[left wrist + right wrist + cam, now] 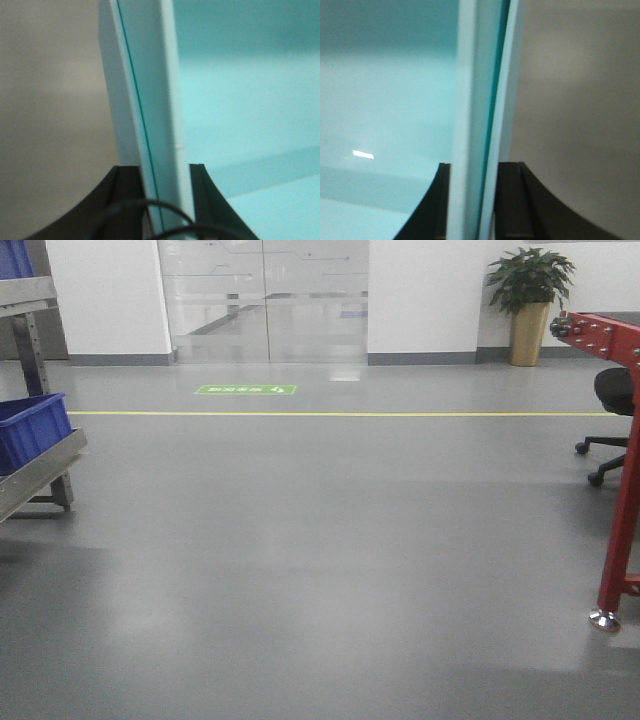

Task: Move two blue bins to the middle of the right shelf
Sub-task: 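Drive the base along the aisle holding the teal bin with both grippers, then turn the base toward the shelf of blue bins holding the teal bin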

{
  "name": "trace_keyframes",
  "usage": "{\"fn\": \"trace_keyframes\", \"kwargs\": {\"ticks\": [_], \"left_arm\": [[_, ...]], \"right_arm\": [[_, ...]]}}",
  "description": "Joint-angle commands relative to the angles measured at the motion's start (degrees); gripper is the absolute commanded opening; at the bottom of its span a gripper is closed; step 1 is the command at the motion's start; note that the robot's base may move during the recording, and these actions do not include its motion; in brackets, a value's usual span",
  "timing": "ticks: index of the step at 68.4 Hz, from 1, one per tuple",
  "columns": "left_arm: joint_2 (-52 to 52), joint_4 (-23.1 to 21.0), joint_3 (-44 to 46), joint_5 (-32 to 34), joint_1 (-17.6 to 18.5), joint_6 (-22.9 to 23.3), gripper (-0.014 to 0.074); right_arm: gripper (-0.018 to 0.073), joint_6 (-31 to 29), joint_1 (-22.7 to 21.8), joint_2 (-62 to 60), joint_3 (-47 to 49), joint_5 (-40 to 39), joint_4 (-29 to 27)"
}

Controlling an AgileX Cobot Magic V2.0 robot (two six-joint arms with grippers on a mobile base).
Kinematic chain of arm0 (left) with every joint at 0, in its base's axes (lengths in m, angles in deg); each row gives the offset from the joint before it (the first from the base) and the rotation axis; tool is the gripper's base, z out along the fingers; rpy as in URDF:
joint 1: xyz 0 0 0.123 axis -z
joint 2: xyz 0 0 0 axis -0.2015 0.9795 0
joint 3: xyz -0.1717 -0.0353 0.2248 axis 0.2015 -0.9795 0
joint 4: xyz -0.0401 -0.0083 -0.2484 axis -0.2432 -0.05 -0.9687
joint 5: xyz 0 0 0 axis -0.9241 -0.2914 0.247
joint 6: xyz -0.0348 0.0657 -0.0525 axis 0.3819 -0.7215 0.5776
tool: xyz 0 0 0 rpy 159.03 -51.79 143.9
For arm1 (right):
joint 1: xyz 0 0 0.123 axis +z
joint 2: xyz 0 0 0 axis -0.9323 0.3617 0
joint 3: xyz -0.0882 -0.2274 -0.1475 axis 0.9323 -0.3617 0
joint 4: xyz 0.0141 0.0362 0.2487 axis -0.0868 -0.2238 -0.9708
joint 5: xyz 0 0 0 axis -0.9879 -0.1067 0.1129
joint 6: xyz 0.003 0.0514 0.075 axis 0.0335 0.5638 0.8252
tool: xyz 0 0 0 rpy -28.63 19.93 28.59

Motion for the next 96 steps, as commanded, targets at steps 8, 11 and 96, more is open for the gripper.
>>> {"fn": "trace_keyframes", "kwargs": {"ticks": [8, 11, 96], "left_arm": [[-0.83, -3.18, 1.14, 4.33, 0.27, -0.82, -0.0111], [-0.83, -3.18, 1.14, 4.33, 0.27, -0.82, -0.0111], [-0.83, -3.18, 1.14, 4.33, 0.27, -0.82, -0.0111]], "right_arm": [[-0.0155, -0.12, -0.03, -0.58, 0.82, -5.67, -1.39], [-0.0155, -0.12, -0.03, -0.58, 0.82, -5.67, -1.39], [-0.0155, -0.12, -0.03, -0.58, 0.82, -5.67, -1.39]]}}
